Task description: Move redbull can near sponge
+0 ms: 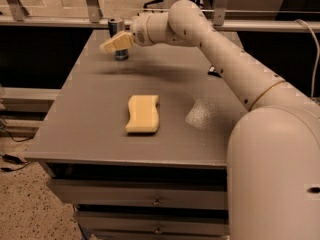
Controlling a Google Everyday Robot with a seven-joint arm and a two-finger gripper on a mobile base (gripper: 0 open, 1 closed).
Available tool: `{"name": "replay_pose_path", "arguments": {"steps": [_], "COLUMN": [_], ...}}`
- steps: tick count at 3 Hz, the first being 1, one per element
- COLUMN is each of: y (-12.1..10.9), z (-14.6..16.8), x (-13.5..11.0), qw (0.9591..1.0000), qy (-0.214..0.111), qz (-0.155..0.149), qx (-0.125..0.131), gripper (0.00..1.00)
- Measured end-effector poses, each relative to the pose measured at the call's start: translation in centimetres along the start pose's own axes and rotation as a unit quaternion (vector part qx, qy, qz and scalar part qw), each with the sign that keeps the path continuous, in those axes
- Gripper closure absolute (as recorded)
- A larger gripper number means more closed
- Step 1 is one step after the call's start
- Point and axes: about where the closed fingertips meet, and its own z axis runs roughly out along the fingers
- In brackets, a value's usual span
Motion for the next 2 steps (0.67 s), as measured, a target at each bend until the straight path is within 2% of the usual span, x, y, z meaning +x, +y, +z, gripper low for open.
{"name": "replay_pose_path", "arguments": {"steps": [1, 2], "y": [0.49, 0.41], "z": [0.75, -0.09], "x": [-0.89, -0.57], "qw": [0.9999, 0.9999], "qy": [-0.011, -0.014], "qz": [-0.007, -0.004], "qx": [-0.006, -0.001], "gripper": [0.28, 0.59]}}
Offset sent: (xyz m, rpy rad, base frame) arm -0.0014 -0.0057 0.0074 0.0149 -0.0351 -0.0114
